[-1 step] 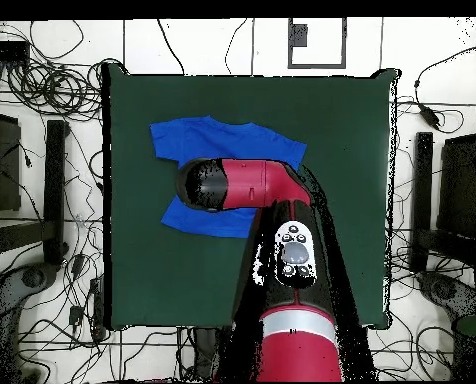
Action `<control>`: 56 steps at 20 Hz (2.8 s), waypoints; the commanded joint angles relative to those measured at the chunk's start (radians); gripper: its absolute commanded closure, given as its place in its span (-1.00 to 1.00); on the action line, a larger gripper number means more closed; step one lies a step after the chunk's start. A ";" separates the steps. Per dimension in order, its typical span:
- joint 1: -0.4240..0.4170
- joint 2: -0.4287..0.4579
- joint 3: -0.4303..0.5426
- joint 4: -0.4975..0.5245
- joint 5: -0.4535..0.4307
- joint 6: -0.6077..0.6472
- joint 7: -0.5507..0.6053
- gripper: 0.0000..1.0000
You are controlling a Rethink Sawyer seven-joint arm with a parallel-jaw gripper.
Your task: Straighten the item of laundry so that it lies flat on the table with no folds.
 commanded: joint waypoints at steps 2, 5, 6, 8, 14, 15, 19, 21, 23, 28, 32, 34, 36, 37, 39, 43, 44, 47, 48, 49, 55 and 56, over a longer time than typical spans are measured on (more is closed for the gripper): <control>0.008 0.127 0.117 0.120 -0.071 -0.102 0.027 -1.00; 0.017 0.137 0.110 0.130 -0.086 -0.142 0.032 -1.00; 0.012 0.135 0.115 0.140 -0.089 -0.155 0.027 -1.00; 0.009 0.132 0.115 0.148 -0.094 -0.162 0.030 -1.00; 0.003 0.119 0.122 0.168 -0.106 -0.162 0.038 -1.00; 0.003 0.115 0.122 0.173 -0.108 -0.162 0.039 -1.00; -0.001 0.095 0.126 0.204 -0.117 -0.175 0.048 -1.00; -0.001 0.090 0.126 0.219 -0.119 -0.187 0.055 -1.00; 0.000 0.089 0.124 0.229 -0.121 -0.198 0.060 -1.00; 0.006 0.089 0.110 0.255 -0.133 -0.229 0.068 -1.00; -0.018 0.081 0.107 0.285 -0.148 -0.243 0.047 -1.00; -0.042 0.067 0.120 0.311 -0.154 -0.262 0.037 -1.00; -0.053 0.064 0.121 0.318 -0.158 -0.261 0.032 -1.00; -0.055 0.067 0.120 0.321 -0.164 -0.269 0.033 -1.00; -0.060 0.076 0.121 0.315 -0.173 -0.272 0.035 -1.00; -0.082 0.075 0.130 0.330 -0.200 -0.283 0.029 -1.00; -0.086 0.076 0.128 0.335 -0.209 -0.291 0.028 -1.00; -0.099 0.088 0.125 0.344 -0.237 -0.322 0.029 -1.00; -0.101 0.094 0.124 0.346 -0.246 -0.333 0.031 -1.00; -0.104 0.099 0.123 0.347 -0.255 -0.345 0.034 -1.00; -0.113 0.111 0.131 0.339 -0.277 -0.366 0.056 -1.00; -0.112 0.113 0.131 0.336 -0.278 -0.359 0.057 -1.00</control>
